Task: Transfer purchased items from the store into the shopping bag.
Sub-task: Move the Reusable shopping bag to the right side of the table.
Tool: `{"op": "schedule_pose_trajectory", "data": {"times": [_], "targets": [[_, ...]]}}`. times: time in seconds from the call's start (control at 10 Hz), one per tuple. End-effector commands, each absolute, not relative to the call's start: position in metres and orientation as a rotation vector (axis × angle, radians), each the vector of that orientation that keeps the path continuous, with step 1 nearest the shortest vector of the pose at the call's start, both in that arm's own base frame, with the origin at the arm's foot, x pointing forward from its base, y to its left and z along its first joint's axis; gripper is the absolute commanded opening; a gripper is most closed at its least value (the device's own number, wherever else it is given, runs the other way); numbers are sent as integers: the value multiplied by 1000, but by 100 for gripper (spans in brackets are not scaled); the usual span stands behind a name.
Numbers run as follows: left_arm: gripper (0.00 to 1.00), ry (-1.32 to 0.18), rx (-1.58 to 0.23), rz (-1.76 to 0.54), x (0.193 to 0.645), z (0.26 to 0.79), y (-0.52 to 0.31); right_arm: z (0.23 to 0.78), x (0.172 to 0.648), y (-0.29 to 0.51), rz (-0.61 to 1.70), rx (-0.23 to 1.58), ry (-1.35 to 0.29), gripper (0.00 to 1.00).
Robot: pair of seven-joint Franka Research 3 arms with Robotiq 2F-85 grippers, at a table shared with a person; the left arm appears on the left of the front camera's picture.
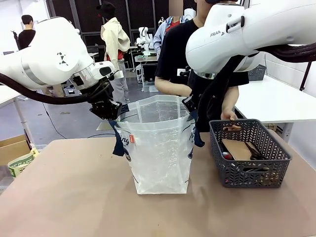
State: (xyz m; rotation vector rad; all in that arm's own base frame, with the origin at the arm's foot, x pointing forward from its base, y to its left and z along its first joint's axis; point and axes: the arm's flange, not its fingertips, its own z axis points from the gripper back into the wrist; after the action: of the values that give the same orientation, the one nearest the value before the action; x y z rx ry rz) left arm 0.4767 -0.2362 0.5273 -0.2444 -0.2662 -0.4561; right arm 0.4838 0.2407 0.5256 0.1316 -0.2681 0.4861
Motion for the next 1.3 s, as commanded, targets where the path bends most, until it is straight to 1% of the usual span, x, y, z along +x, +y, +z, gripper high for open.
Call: {"op": "schedule_pose_trajectory", "data": {"times": [0.0,1.2], "targets": [[0,-274,-244,-438,474,527,-234,526,484,239,480,135,-265,0],[0,-274,-244,-438,474,527,-234,526,484,239,480,135,-265,0]]}}
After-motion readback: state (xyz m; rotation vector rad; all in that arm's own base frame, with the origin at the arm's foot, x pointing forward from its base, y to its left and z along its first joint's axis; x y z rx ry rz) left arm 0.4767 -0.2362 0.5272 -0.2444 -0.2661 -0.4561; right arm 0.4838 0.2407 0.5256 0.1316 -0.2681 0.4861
